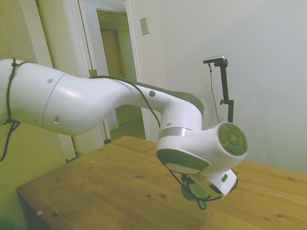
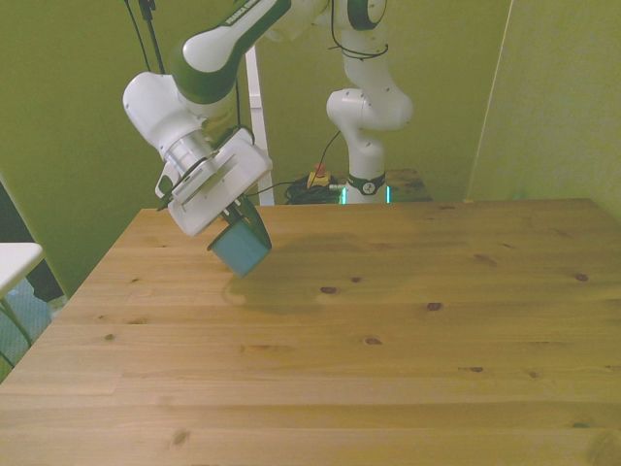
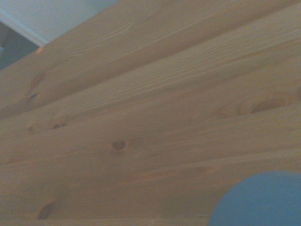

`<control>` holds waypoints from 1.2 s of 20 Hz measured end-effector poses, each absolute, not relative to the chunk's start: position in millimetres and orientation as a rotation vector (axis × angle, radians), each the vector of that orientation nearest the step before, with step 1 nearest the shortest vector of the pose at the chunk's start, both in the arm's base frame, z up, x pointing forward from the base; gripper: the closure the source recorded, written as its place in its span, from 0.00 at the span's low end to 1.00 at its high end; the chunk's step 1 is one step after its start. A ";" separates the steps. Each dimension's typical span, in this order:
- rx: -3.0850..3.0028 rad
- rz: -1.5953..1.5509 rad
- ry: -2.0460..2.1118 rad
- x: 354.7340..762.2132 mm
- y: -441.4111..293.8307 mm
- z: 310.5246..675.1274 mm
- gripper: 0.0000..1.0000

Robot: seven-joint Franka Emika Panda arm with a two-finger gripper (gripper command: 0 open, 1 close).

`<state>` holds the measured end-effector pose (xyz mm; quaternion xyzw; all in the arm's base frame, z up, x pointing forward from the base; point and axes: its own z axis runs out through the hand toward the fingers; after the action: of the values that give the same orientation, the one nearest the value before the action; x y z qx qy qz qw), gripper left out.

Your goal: Flip the mug upright

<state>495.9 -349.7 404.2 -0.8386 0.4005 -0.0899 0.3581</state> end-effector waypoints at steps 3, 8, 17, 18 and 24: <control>-2.268 -0.364 1.084 489.1 -331.3 412.4 1.00; -2.454 -0.469 1.109 480.4 -299.6 439.6 1.00; -2.795 -0.556 1.112 504.0 -243.0 443.8 1.00; -2.820 -0.556 1.114 504.0 -241.9 438.7 1.00; -2.961 -0.546 1.138 506.0 -239.2 409.3 1.00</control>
<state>506.0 -239.2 409.3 -0.9192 0.3534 -0.1695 -0.0388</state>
